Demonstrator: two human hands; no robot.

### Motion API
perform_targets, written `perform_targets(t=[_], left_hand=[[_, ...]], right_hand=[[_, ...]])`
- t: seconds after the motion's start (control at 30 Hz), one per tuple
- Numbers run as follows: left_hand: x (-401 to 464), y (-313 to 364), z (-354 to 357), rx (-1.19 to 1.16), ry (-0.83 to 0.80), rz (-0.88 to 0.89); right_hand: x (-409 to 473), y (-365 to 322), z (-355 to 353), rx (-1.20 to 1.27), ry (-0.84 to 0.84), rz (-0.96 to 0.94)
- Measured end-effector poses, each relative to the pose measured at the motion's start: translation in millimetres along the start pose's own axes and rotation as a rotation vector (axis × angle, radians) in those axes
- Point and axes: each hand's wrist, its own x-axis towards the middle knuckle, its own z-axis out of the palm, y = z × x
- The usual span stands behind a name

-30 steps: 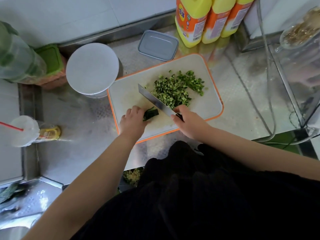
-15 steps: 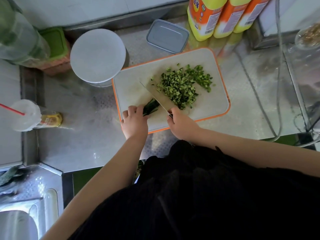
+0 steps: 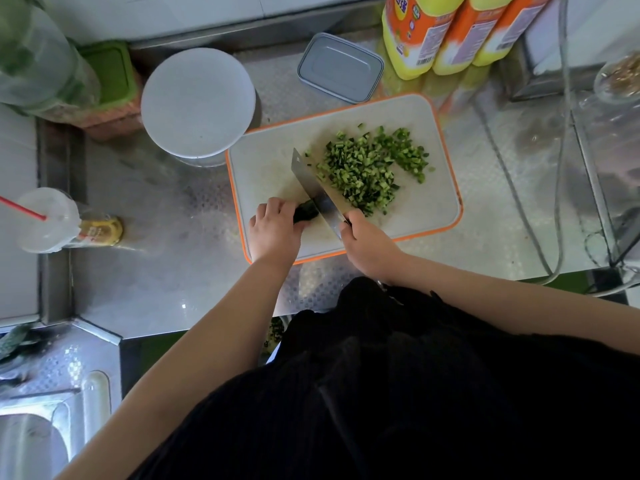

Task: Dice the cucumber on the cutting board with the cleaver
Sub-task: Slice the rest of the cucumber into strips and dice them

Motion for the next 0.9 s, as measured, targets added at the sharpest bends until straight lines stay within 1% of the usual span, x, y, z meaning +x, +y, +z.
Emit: perform_targets(t=[0.13,0.23,0.37,0.43,0.5,0.6,0.67,0.7,0.77,0.83,0.9], left_hand=[[2,-2,0,0.007,0.004,0.043],[6,-3,-1,0.003,-0.030,0.057],[12,-8,-5,0.071,-0.044,0.182],[15,-10,-6,0.125,-0.076,0.279],[14,-7,-6,0.174,-0.103,0.455],[14,-1,-2,0.261,-0.083,0.762],[18,0,-4,0.311,-0.049,0.848],[18,0,-6,0.326,-0.029,0.860],[15,-4,-8,0.328,0.000,0.802],[5,-6,-8,0.293,0.049,0.683],[-6,-6,-3,0.196,0.058,0.529]], right_hand=[[0,3,0,0.001,-0.007,-0.006],[2,7,-2,-0.027,0.006,-0.025],[4,11,-9,-0.049,0.047,-0.049],[5,12,-15,-0.062,0.104,-0.048],[7,15,-21,-0.074,0.133,-0.047],[13,18,-28,-0.099,0.119,-0.023],[18,19,-30,-0.114,0.090,0.002],[20,20,-32,-0.130,0.071,0.007],[23,21,-34,-0.191,0.028,-0.005],[25,22,-35,-0.280,0.010,-0.035],[24,23,-34,-0.338,0.027,-0.058]])
